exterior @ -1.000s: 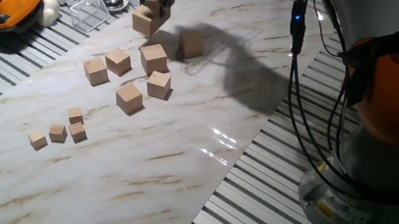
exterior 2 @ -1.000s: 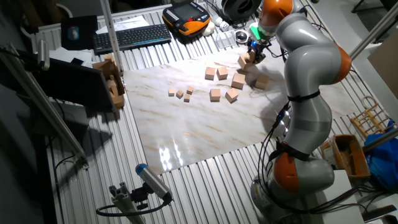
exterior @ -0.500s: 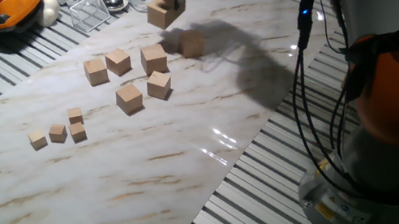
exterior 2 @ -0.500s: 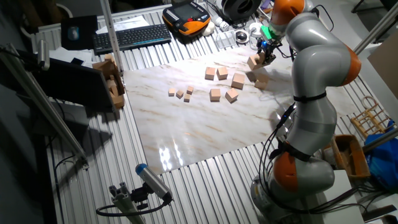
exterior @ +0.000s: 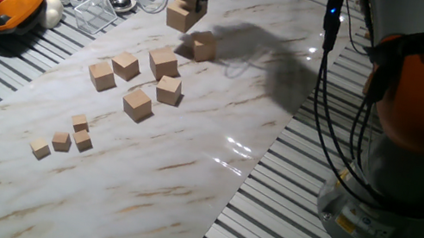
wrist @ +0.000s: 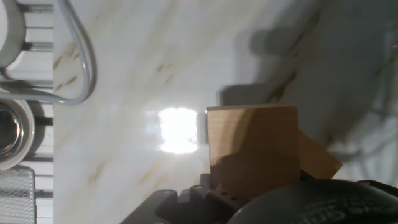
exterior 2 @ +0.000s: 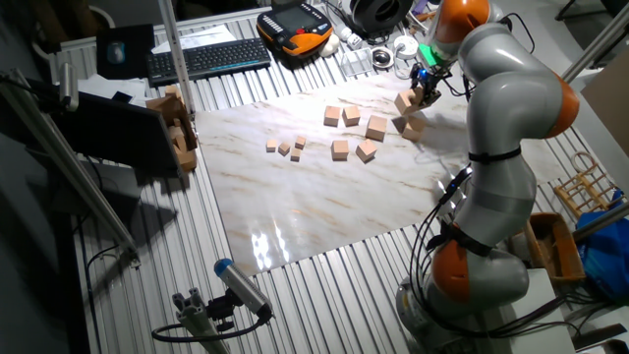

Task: Stack the blocks into a cross shape

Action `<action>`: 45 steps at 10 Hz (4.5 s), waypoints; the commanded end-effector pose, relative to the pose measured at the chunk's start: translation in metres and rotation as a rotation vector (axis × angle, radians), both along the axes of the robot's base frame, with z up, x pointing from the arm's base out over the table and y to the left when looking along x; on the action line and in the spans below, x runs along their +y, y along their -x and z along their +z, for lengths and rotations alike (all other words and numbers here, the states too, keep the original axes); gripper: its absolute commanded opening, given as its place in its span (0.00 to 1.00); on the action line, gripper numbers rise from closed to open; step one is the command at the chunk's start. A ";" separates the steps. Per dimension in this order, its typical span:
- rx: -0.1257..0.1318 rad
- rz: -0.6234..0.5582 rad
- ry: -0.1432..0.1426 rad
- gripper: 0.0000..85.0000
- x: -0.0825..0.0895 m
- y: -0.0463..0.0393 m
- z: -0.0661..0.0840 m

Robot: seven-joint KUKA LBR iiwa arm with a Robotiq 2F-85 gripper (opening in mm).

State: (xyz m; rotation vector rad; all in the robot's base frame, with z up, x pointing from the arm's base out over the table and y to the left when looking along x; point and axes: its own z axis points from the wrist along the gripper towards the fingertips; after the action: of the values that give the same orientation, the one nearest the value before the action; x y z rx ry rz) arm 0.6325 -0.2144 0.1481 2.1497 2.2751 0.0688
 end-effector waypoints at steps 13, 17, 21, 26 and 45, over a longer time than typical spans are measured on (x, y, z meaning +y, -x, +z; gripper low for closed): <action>-0.040 -0.008 0.002 0.00 0.002 0.0044 -0.003; -0.010 -0.011 0.016 0.00 -0.002 0.0141 -0.002; 0.002 -0.046 -0.011 0.00 -0.007 0.0312 -0.009; -0.005 -0.049 -0.022 0.00 -0.003 0.0495 -0.015; -0.016 -0.060 -0.008 0.00 0.001 0.0569 -0.030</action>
State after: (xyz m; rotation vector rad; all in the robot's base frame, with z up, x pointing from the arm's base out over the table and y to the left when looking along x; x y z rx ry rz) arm 0.5754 -0.2135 0.1179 2.2165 2.2012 0.0937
